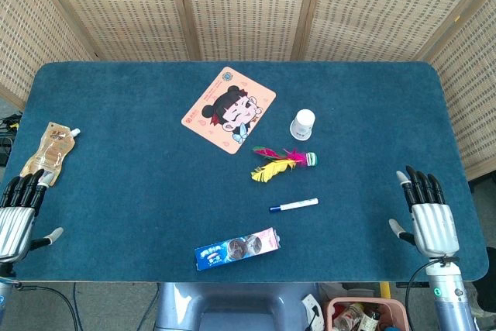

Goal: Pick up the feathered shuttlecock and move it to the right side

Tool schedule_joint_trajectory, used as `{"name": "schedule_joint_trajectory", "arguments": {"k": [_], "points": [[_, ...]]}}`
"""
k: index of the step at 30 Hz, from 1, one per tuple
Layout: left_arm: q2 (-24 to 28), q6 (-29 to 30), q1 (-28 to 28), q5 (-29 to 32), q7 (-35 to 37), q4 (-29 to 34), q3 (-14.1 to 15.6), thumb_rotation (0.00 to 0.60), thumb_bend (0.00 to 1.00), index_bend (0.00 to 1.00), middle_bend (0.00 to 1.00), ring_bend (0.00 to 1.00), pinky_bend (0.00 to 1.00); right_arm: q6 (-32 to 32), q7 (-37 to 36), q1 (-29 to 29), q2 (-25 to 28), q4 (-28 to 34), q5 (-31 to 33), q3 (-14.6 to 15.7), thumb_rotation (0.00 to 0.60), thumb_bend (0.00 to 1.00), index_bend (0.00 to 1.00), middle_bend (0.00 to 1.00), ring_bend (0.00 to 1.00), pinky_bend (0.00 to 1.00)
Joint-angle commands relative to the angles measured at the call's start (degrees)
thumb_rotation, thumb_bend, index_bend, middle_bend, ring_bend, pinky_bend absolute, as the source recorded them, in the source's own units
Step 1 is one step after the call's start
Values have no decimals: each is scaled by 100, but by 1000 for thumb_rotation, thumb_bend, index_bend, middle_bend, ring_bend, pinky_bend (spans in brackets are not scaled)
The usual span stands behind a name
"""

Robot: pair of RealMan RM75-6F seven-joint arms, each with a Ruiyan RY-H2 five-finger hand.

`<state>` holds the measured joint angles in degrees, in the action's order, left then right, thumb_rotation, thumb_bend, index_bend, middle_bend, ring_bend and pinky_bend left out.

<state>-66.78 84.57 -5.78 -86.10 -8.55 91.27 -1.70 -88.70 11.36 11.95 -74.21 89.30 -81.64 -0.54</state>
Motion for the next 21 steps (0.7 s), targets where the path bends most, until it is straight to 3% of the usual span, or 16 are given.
{"name": "schedule_joint_trajectory", "arguments": {"k": [1, 21], "points": [[-4, 10, 0, -26, -16, 9, 11, 600, 155, 0, 0, 0, 0, 20, -10, -23, 7, 9, -21, -21, 600, 197, 0, 0, 0, 0], [1, 49, 10, -60, -45, 35, 14, 600, 155, 0, 0, 0, 0, 14, -16, -176, -43, -53, -230, -234, 600, 197, 0, 0, 0, 0]]}}
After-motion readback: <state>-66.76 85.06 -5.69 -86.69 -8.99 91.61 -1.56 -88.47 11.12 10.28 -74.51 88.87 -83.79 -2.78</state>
